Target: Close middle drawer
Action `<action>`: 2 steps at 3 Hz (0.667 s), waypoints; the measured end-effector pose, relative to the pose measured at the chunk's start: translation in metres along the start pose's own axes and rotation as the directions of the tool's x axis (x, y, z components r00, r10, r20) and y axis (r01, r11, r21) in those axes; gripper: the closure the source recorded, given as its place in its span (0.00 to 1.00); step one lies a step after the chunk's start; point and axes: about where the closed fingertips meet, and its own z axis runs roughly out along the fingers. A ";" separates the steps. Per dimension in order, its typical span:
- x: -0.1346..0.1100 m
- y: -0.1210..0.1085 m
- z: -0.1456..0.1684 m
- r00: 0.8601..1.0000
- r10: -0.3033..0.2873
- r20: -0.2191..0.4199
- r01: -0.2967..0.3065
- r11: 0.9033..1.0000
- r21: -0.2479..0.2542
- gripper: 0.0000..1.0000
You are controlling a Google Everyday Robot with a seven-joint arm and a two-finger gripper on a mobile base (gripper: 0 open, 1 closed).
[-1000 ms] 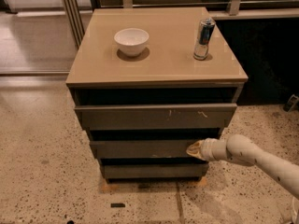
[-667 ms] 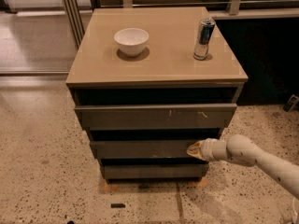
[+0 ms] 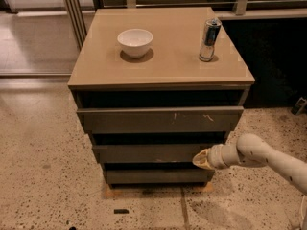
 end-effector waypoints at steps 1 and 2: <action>-0.005 0.043 -0.017 0.998 0.055 0.013 -0.053 0.986 -0.161 1.00; -0.016 0.084 -0.043 0.993 0.115 0.019 -0.106 0.957 -0.272 1.00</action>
Offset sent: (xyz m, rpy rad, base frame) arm -0.1485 -0.0001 0.0575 0.1230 0.4061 0.1431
